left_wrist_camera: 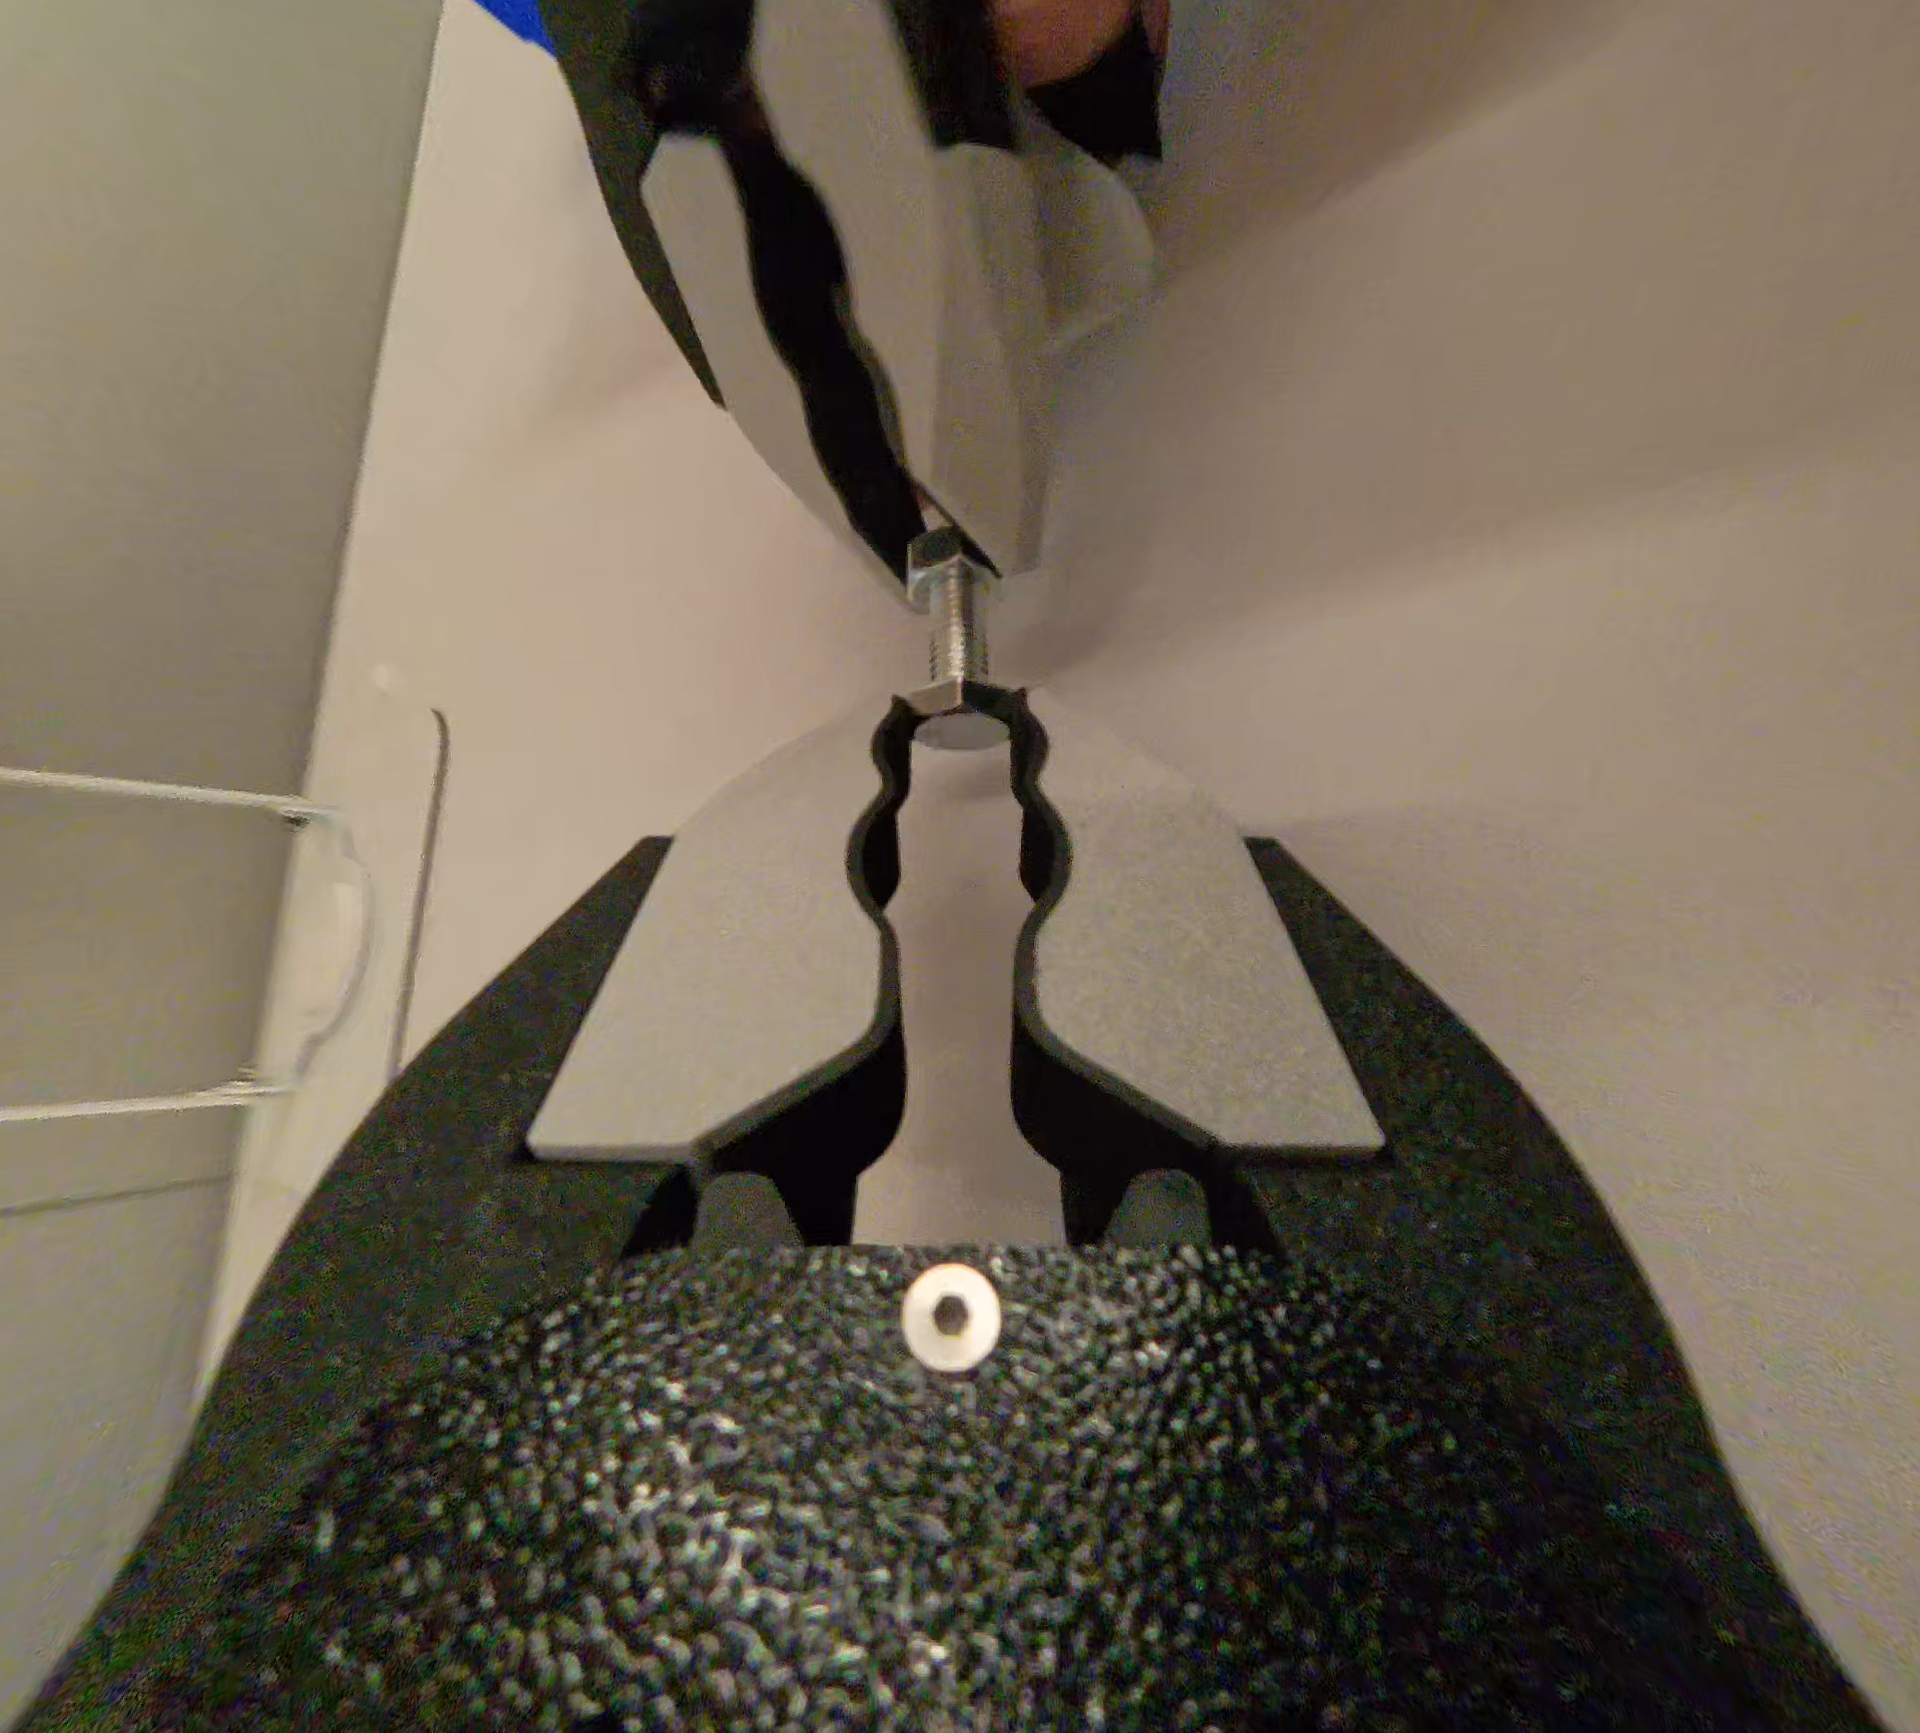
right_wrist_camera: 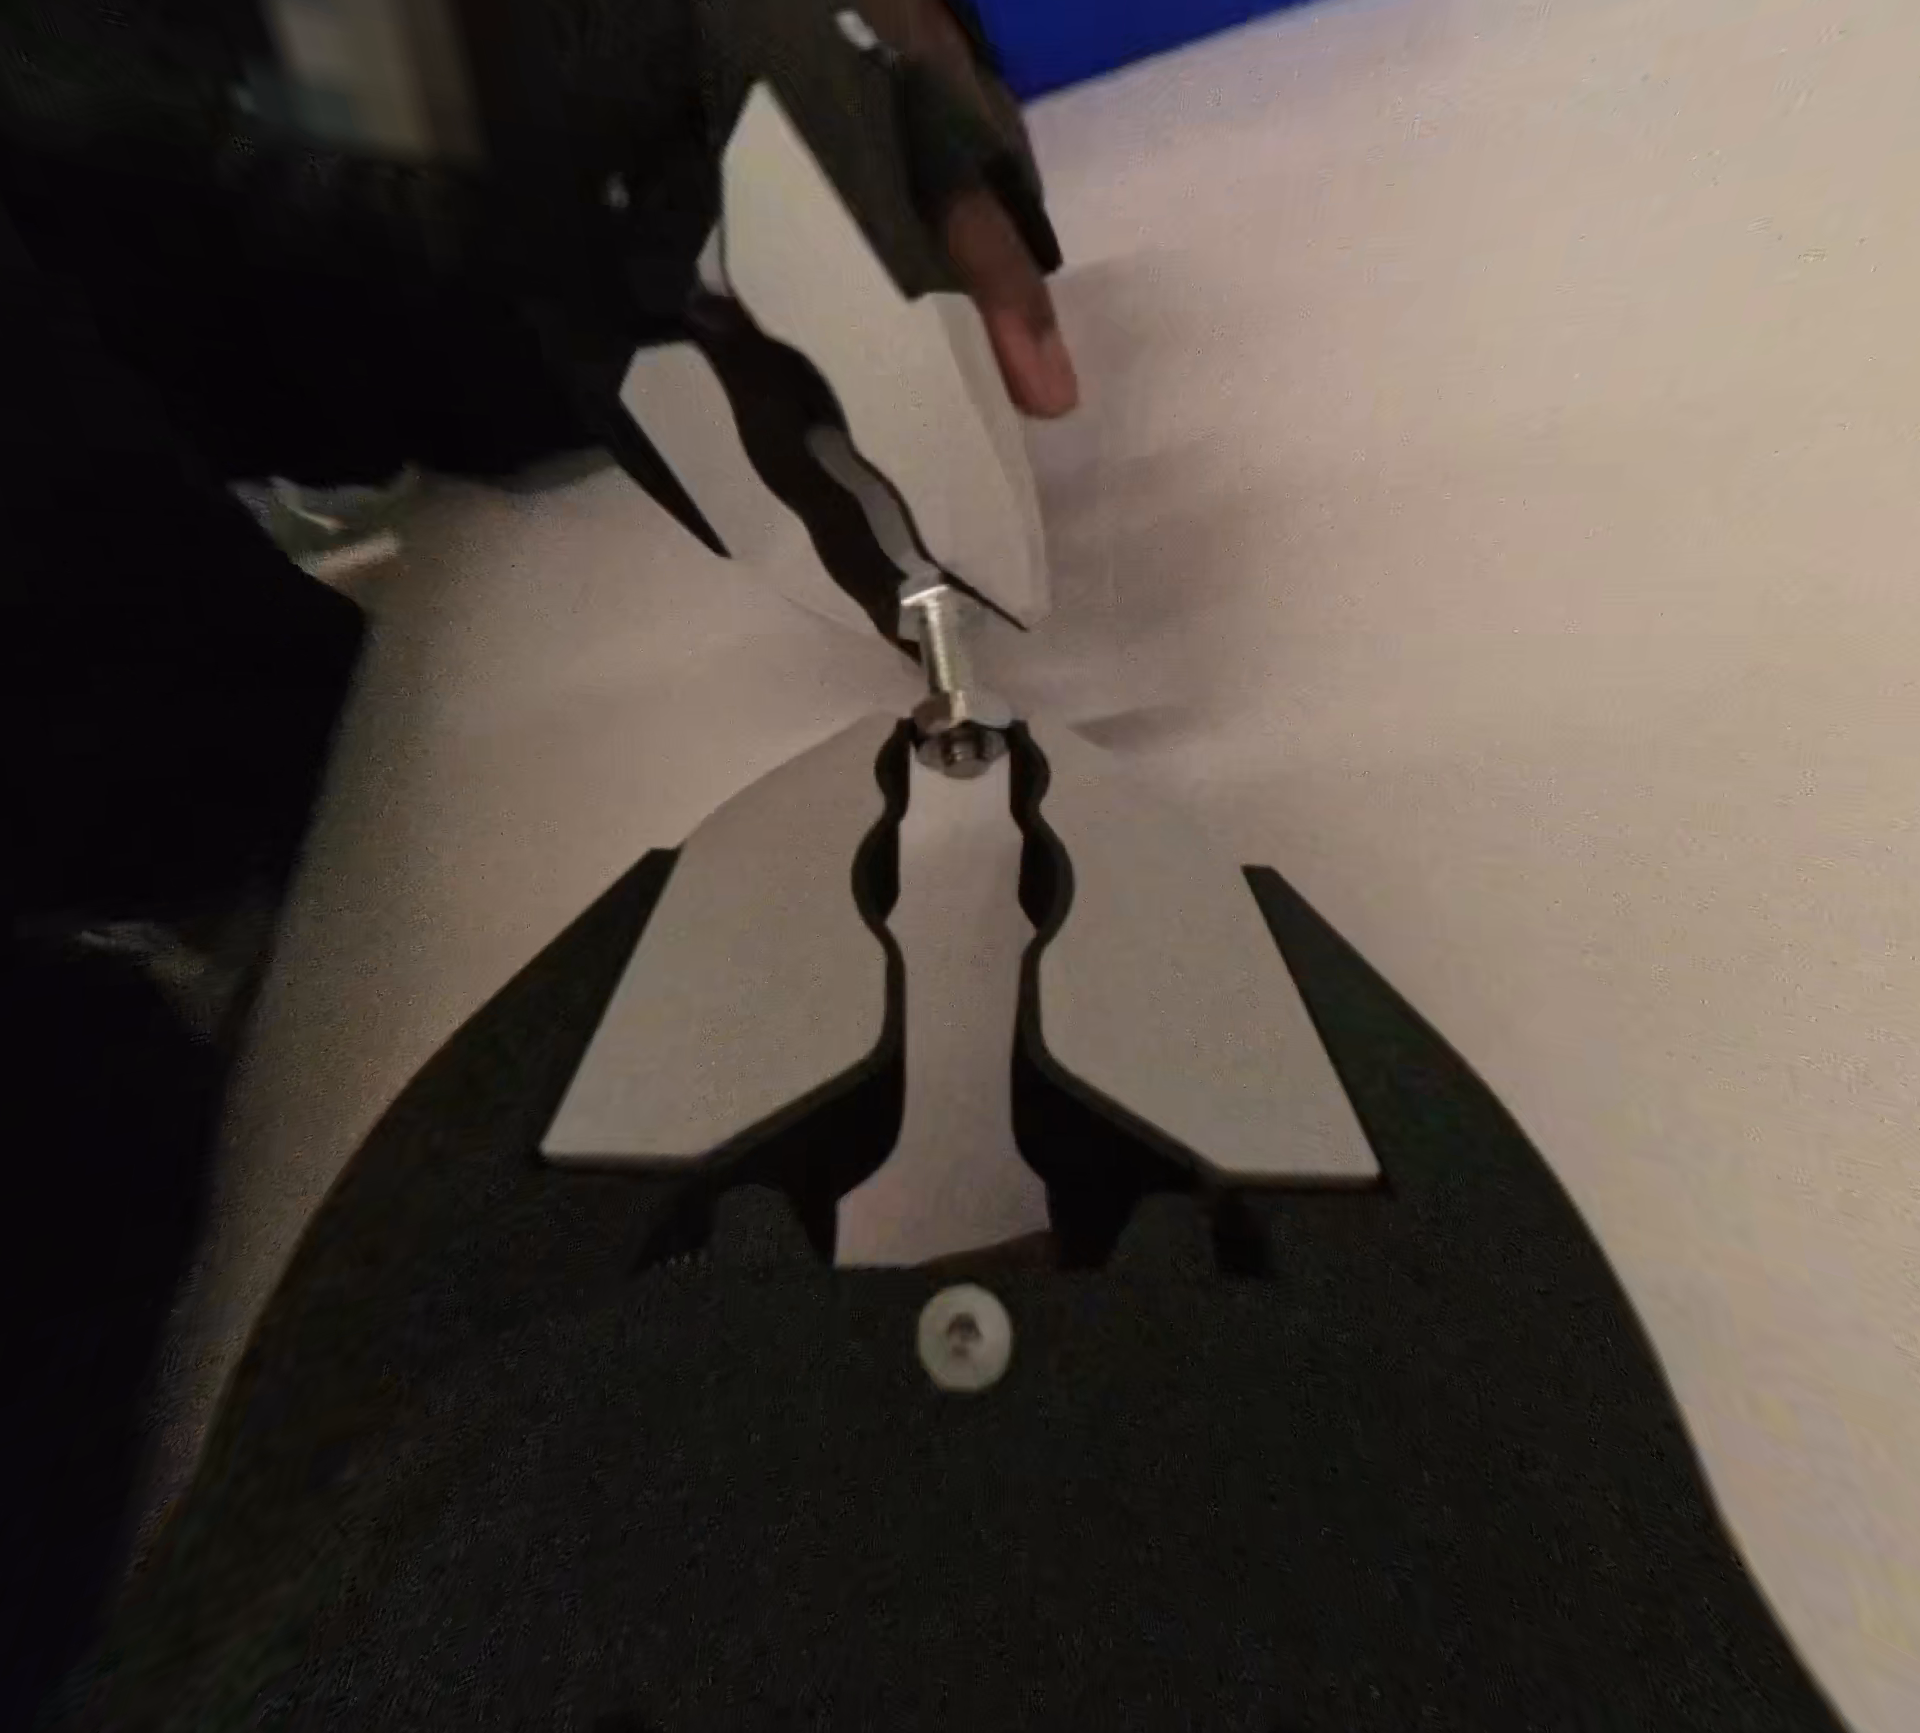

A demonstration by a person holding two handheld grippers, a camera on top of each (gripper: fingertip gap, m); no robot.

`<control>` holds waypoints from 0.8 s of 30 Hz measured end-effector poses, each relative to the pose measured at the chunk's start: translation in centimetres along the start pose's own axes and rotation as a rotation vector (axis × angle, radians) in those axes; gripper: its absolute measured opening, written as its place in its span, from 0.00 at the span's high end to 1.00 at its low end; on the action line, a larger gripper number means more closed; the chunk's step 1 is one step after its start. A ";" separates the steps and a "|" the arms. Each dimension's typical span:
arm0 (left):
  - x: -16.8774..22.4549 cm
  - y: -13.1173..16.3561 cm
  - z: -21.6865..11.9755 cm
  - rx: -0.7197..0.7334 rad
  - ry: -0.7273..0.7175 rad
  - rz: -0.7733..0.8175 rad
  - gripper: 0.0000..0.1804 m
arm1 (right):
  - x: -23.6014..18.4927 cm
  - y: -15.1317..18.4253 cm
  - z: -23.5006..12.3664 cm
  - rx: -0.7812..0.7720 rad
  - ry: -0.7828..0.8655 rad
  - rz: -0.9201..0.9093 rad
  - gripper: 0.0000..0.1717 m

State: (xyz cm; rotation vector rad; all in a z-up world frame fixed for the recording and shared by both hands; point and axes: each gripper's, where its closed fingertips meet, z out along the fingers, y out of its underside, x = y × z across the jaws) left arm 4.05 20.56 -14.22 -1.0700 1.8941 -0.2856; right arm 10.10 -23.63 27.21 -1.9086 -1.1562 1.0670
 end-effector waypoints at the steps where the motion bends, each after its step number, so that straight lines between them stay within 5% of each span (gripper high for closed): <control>1: 0.0 -0.1 0.0 -0.004 -0.009 0.015 0.90 | 0.0 -0.1 -0.1 0.016 -0.038 0.065 0.90; 4: -0.5 -0.3 -0.2 0.032 0.008 -0.098 0.90 | 0.2 -1.3 -0.7 0.112 -0.039 0.015 0.82; 10: -1.3 -0.9 -1.2 0.139 0.095 -0.376 0.90 | 0.7 -2.9 -1.8 0.178 0.201 -0.430 0.75; 16: -0.5 -2.0 -1.3 0.220 0.207 -0.504 0.90 | -0.6 -2.6 -1.1 0.163 0.234 -0.632 0.90; 19: -0.3 -1.5 -0.9 0.175 0.164 -0.418 0.90 | -0.2 -1.6 -0.7 0.093 0.167 -0.468 0.90; 24: 0.4 -1.1 -0.1 0.052 0.004 0.015 0.90 | -0.8 -0.3 -0.5 0.055 -0.135 0.076 0.89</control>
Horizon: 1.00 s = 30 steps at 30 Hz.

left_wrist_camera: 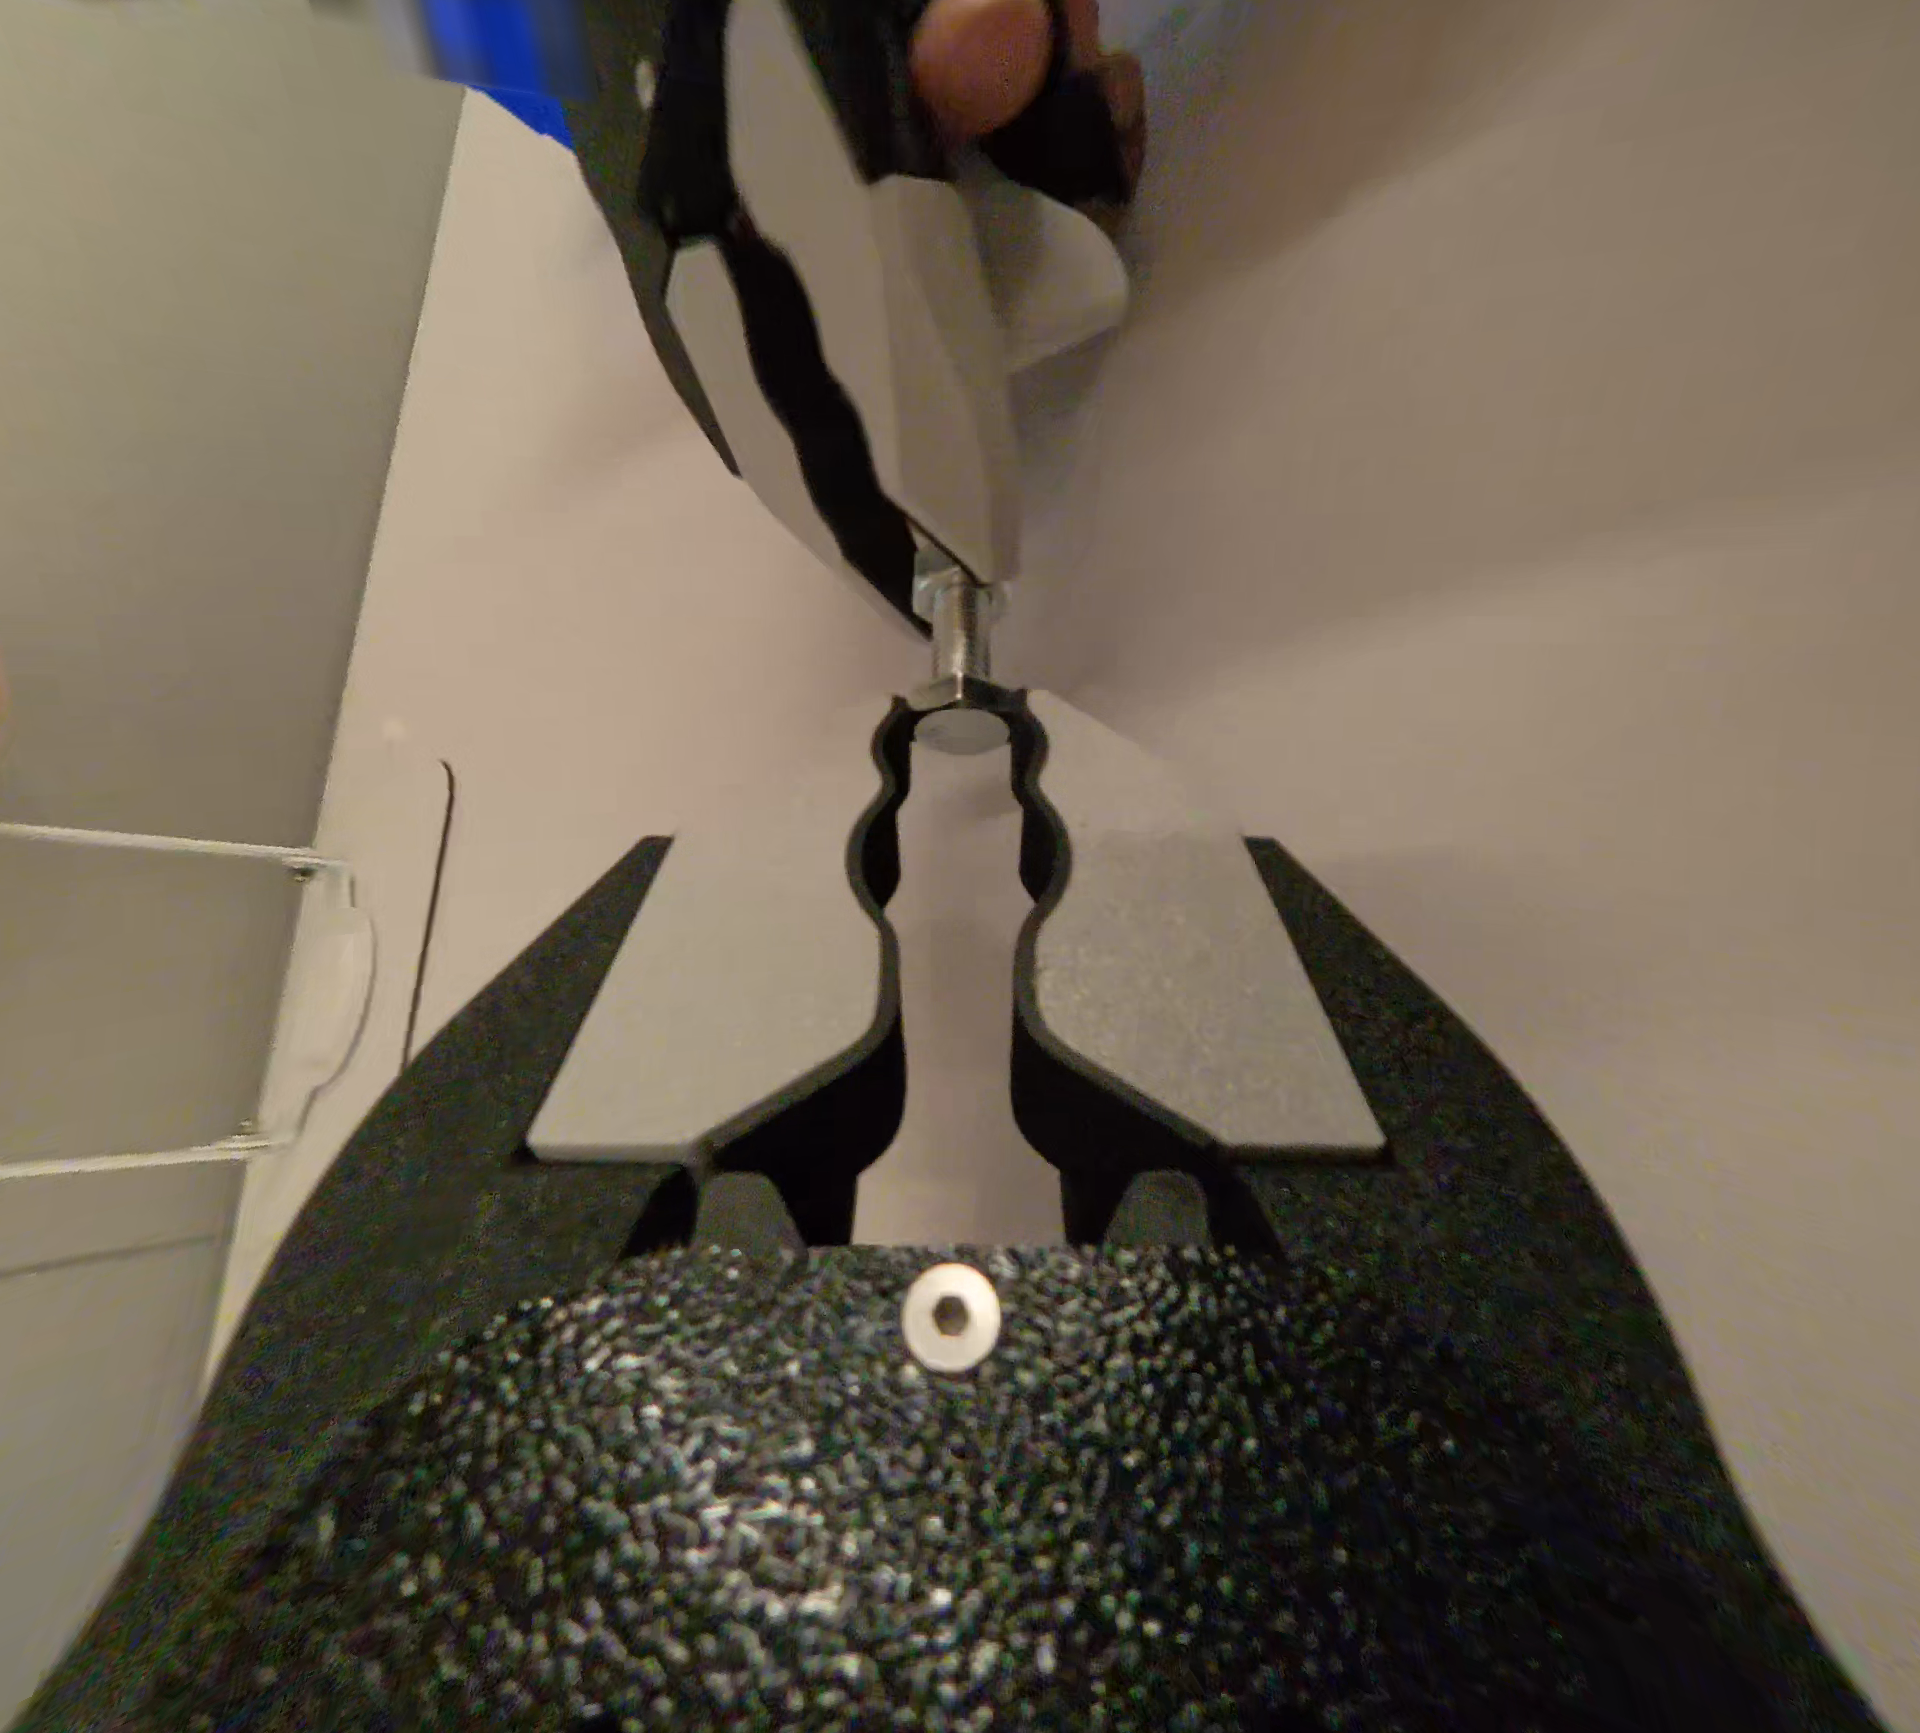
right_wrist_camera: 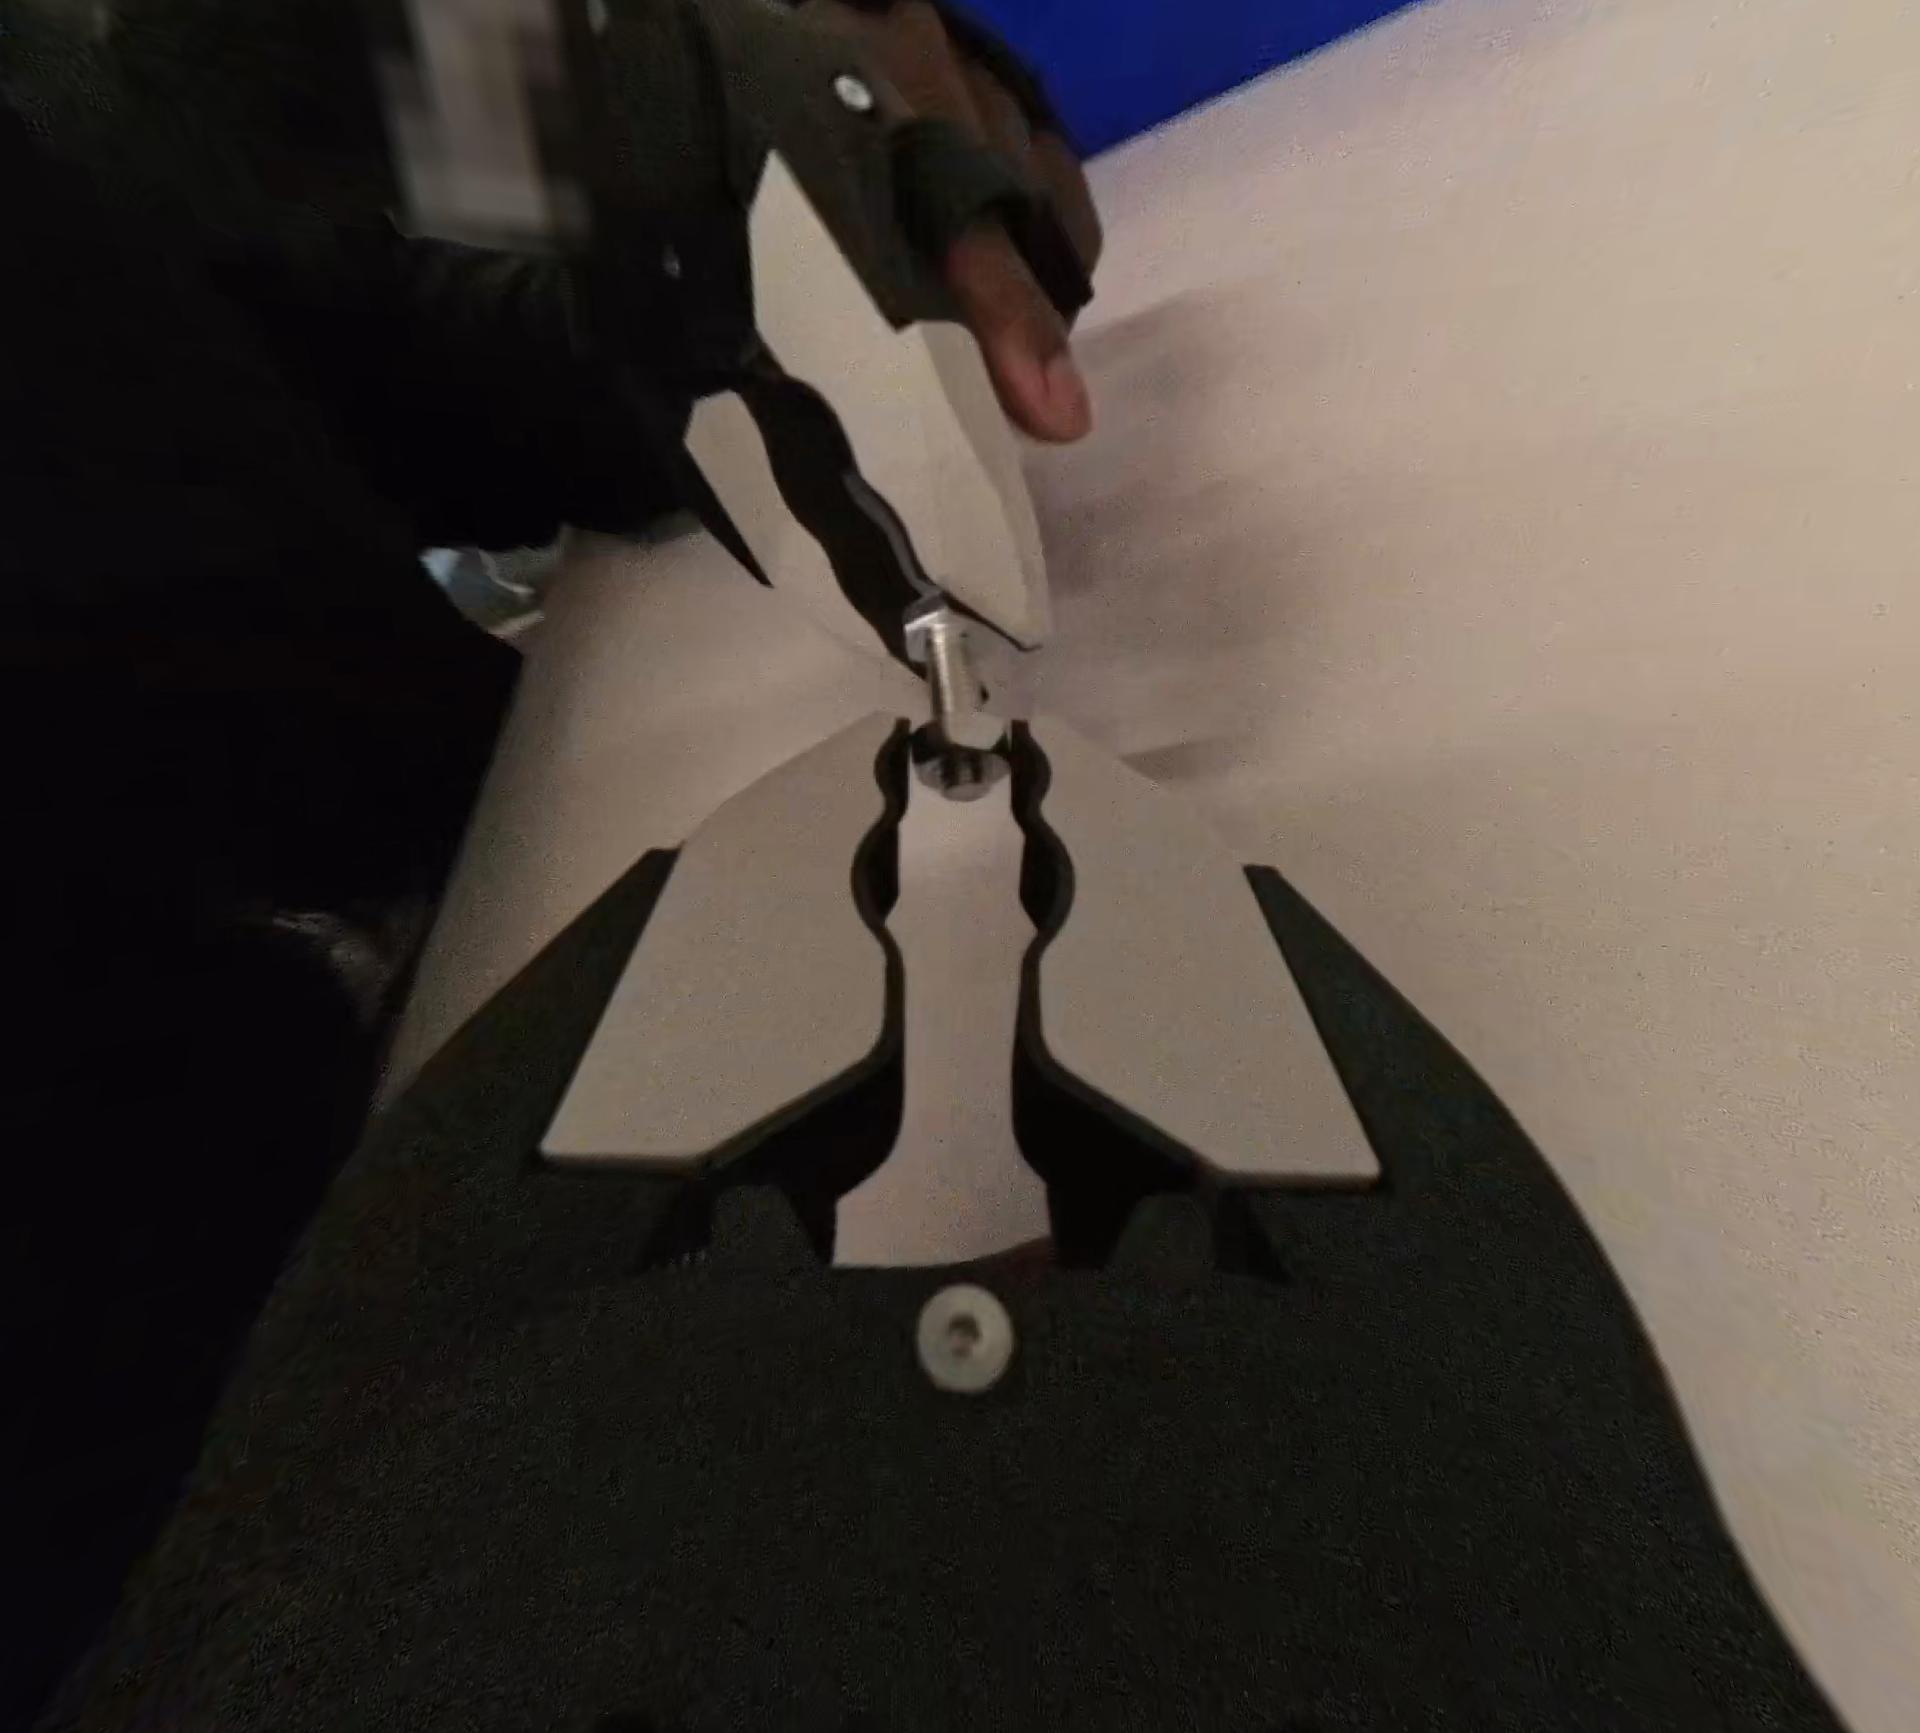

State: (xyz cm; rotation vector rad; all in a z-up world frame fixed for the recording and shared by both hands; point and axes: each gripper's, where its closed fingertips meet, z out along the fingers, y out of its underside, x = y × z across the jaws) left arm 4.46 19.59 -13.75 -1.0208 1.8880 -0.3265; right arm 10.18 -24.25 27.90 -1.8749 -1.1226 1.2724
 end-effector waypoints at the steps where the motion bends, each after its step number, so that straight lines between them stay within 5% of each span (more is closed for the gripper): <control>1: 0.1 -0.1 0.1 -0.003 0.007 -0.002 0.90 | 0.0 -0.3 -0.1 0.028 -0.025 0.019 0.88; 5: -0.9 0.2 -0.2 0.035 0.032 -0.200 0.90 | 0.4 -2.0 -0.7 0.128 0.100 -0.230 0.70; 9: -1.8 -0.3 -1.1 0.140 0.093 -0.438 0.90 | 0.9 -2.5 -1.0 0.134 0.304 -0.604 0.70; 14: -1.5 -1.1 -1.5 0.222 0.185 -0.562 0.90 | 0.4 -2.8 -0.5 0.141 0.404 -0.815 0.81; 18: -1.1 -0.8 -1.2 0.187 0.179 -0.511 0.91 | 0.1 -2.2 -0.2 0.097 0.341 -0.740 0.90; 23: -0.4 -0.4 -0.6 0.065 0.039 -0.117 0.90 | -0.3 -0.7 0.0 0.034 0.038 -0.108 0.90; 25: -0.5 -0.7 -0.6 0.073 0.026 -0.097 0.90 | -0.4 -1.1 -0.2 0.072 -0.049 0.007 0.89; 30: -1.9 -0.9 -1.7 0.157 0.074 -0.360 0.90 | 0.6 -3.2 -1.3 0.185 0.230 -0.453 0.71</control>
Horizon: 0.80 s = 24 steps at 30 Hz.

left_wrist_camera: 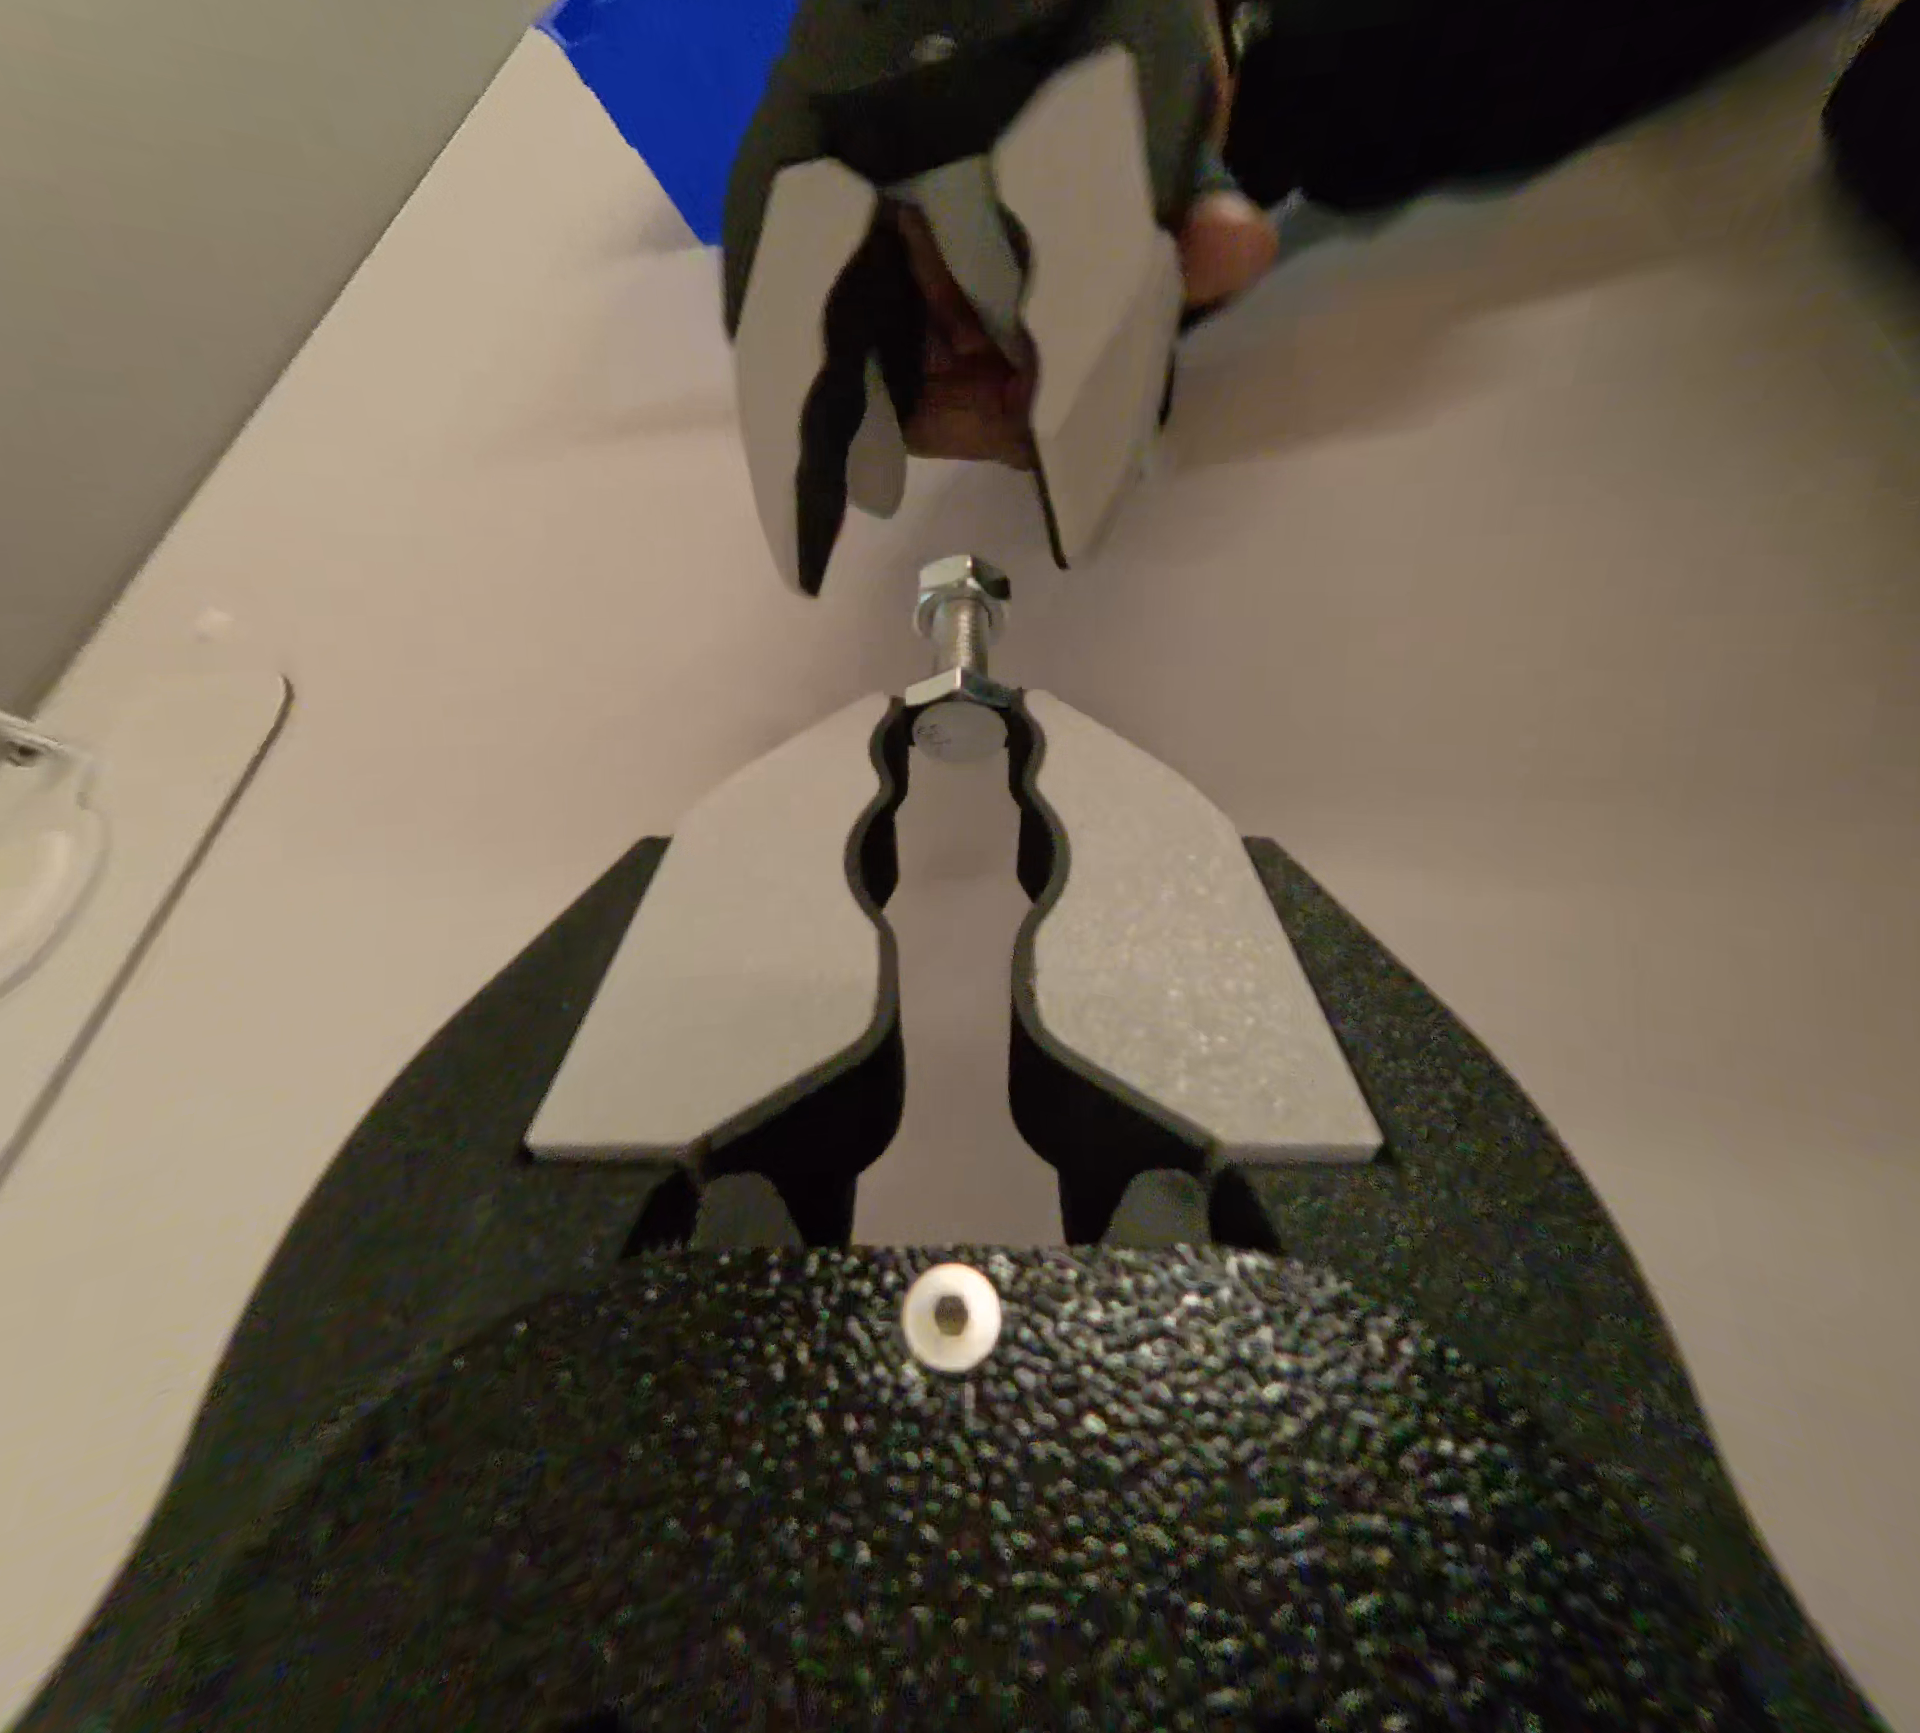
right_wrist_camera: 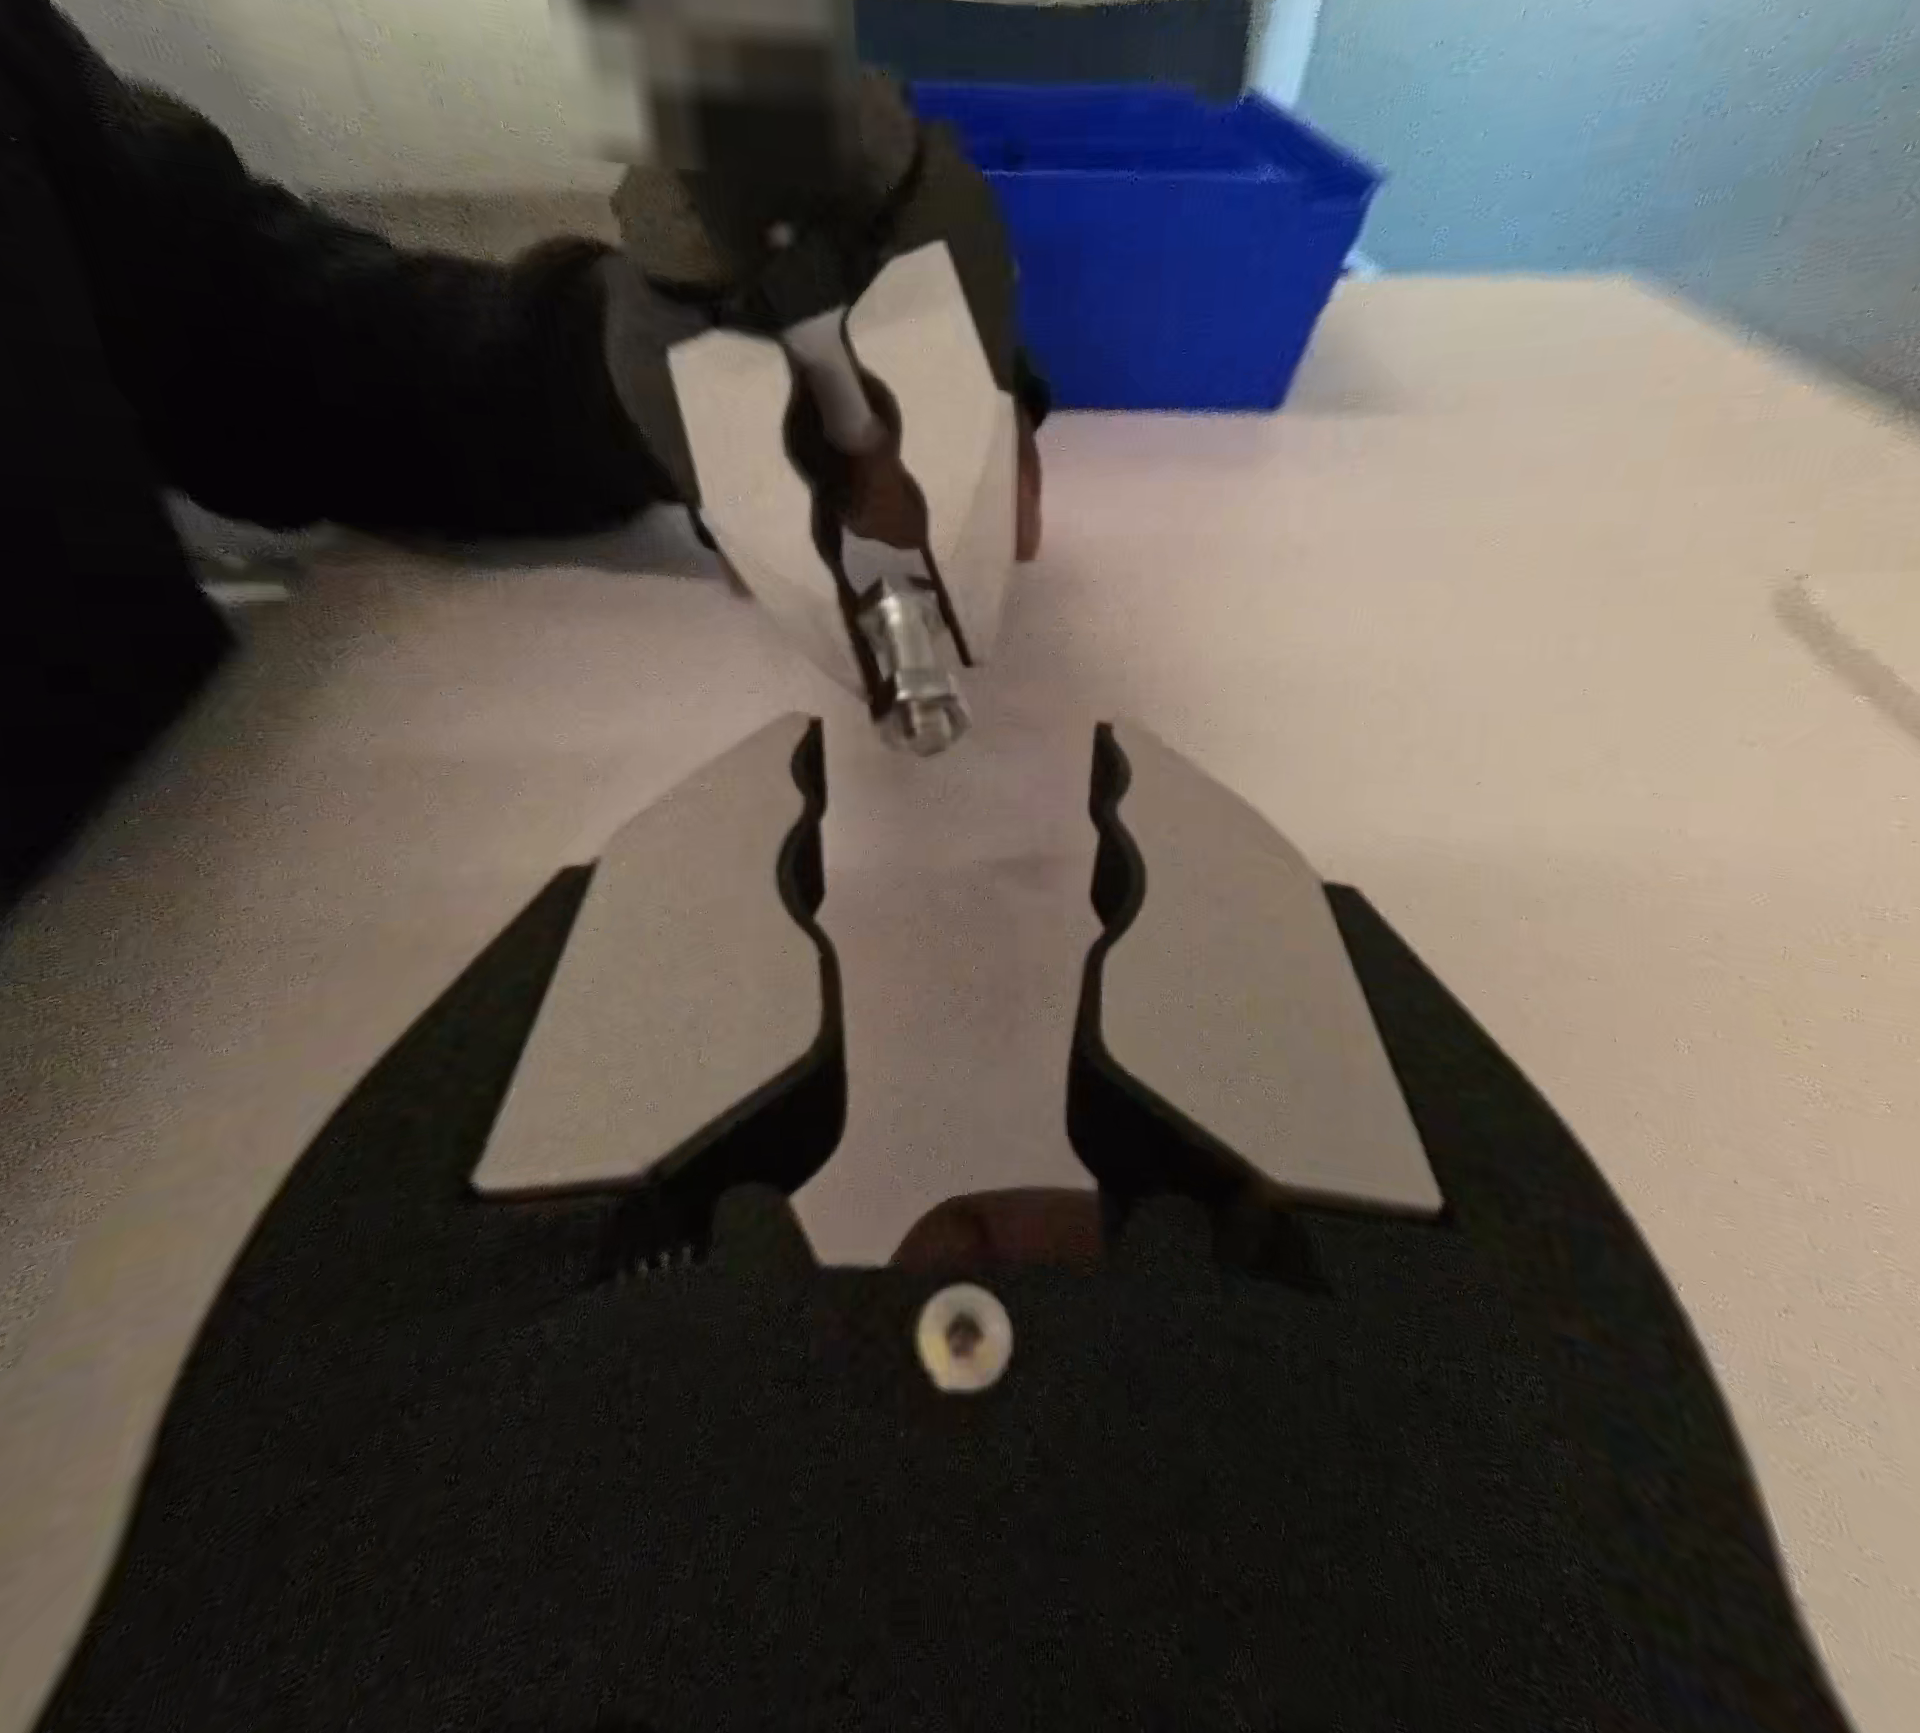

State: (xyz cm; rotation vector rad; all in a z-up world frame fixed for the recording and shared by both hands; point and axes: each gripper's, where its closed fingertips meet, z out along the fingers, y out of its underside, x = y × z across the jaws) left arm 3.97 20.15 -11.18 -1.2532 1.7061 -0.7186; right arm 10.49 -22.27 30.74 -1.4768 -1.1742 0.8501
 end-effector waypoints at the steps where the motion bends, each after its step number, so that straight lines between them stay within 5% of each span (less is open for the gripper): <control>1: -0.2 -0.3 -0.3 0.031 0.011 -0.053 0.90 | 0.1 -0.2 -0.1 -0.001 0.049 -0.116 0.71; 5: -0.4 -1.3 -0.9 0.125 0.074 -0.197 0.90 | -0.1 -0.8 0.2 0.002 0.174 -0.385 0.72; 10: 0.5 -1.0 -0.3 0.117 0.136 -0.238 0.90 | -1.1 -0.7 0.7 -0.013 0.172 -0.453 0.89; 12: 0.6 -0.5 -0.1 0.088 0.119 -0.192 0.90 | -1.1 -0.1 0.7 -0.048 0.111 -0.338 0.89; 18: 1.2 0.0 0.4 0.000 0.005 0.172 0.90 | -2.3 0.7 0.6 -0.080 -0.250 0.452 0.89; 21: 0.5 -0.4 0.1 0.041 0.023 0.030 0.90 | -1.4 -0.7 0.3 0.040 -0.179 0.330 0.77; 24: 0.0 -0.5 -0.5 0.085 0.061 -0.121 0.90 | -0.5 -0.9 0.1 0.035 0.019 -0.048 0.72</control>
